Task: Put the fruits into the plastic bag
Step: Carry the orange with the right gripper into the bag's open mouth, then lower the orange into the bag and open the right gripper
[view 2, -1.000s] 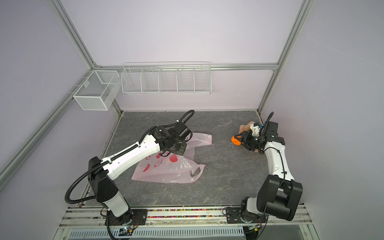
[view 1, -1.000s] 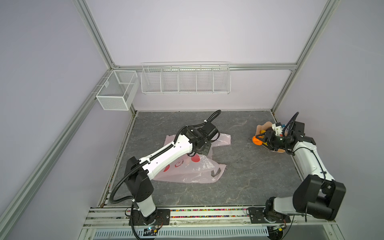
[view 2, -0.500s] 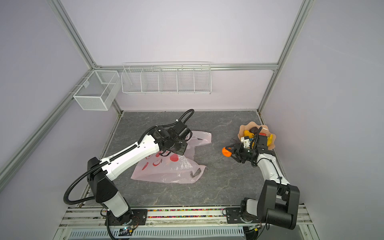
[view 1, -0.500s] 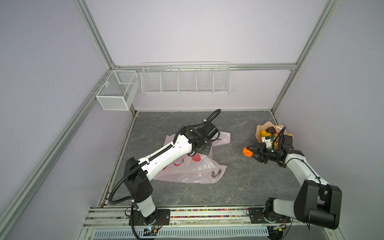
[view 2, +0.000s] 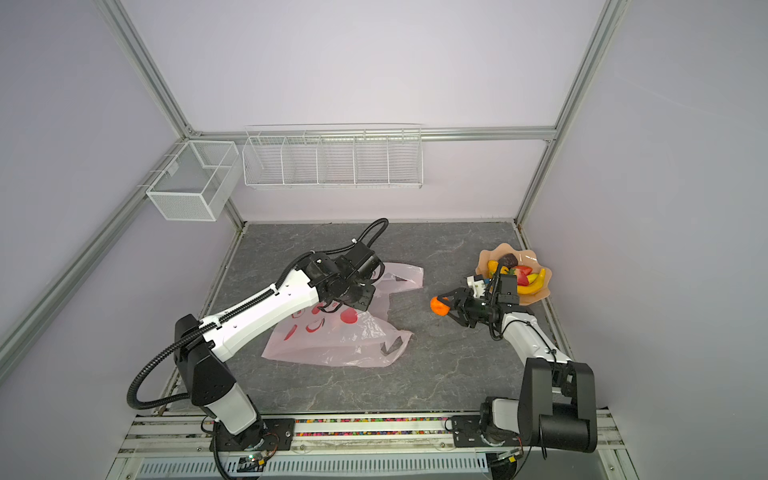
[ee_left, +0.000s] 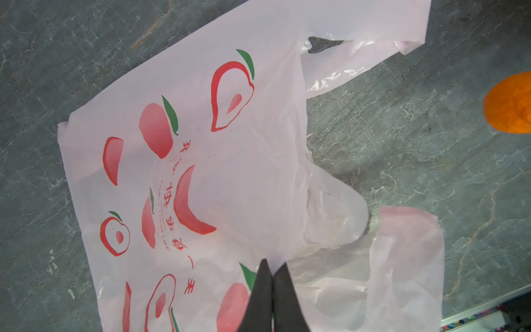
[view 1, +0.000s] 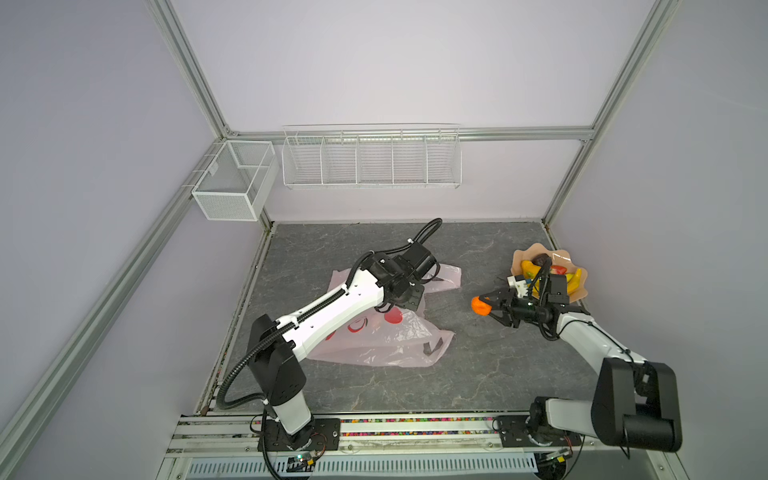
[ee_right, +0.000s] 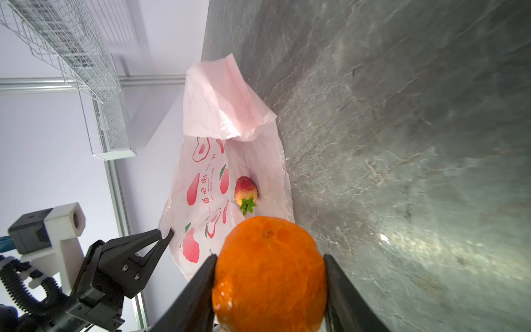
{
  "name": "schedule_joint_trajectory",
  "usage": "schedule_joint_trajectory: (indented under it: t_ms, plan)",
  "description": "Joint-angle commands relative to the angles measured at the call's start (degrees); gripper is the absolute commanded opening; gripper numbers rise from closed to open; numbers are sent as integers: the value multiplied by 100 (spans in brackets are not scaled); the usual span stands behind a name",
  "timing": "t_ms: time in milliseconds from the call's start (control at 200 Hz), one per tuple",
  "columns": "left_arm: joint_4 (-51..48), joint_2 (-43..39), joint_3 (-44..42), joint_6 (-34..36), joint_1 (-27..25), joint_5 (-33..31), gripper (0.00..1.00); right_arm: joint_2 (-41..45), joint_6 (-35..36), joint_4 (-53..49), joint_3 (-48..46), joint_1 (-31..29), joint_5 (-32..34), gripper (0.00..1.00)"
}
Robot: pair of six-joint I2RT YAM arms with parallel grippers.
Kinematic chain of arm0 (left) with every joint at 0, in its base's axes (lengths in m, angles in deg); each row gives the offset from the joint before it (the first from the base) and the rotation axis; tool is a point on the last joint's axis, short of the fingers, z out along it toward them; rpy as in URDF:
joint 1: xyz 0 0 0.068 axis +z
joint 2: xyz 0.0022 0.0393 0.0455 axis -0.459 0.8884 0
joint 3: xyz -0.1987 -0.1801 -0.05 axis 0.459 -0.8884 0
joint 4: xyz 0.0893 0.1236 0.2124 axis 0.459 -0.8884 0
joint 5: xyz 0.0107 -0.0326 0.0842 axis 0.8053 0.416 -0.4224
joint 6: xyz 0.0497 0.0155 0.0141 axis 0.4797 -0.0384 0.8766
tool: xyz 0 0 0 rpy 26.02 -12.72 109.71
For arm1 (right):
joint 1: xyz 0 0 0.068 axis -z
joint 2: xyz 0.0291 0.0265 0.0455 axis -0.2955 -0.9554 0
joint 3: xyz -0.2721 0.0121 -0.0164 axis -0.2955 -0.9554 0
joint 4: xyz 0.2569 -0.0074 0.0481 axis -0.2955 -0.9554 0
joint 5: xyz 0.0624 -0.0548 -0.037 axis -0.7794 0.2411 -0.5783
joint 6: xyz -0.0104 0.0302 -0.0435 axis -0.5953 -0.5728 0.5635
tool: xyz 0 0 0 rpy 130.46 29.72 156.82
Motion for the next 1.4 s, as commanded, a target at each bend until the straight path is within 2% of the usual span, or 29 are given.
schedule_joint_trajectory:
  t_ms: [0,310,645,870,1070,1395]
  plan:
    - [-3,-149,9,17,27,56,0,-156,-517,696,-128,-320,162,29]
    - [53,-147,-40,-3,28,69,0,-846,-1543,2110,-70,-1500,488,29]
    - [85,-112,-4,-58,25,71,0,-1458,-2211,3091,7,-2753,823,28]
    - [103,-77,57,-65,28,91,0,-2144,-2644,3683,409,-3552,1007,28]
    - [106,-84,71,-67,26,135,0,-2763,-2868,3772,856,-3948,1209,28]
    - [175,-158,40,-66,18,192,0,-3529,-2808,2825,1819,-4302,1510,29]
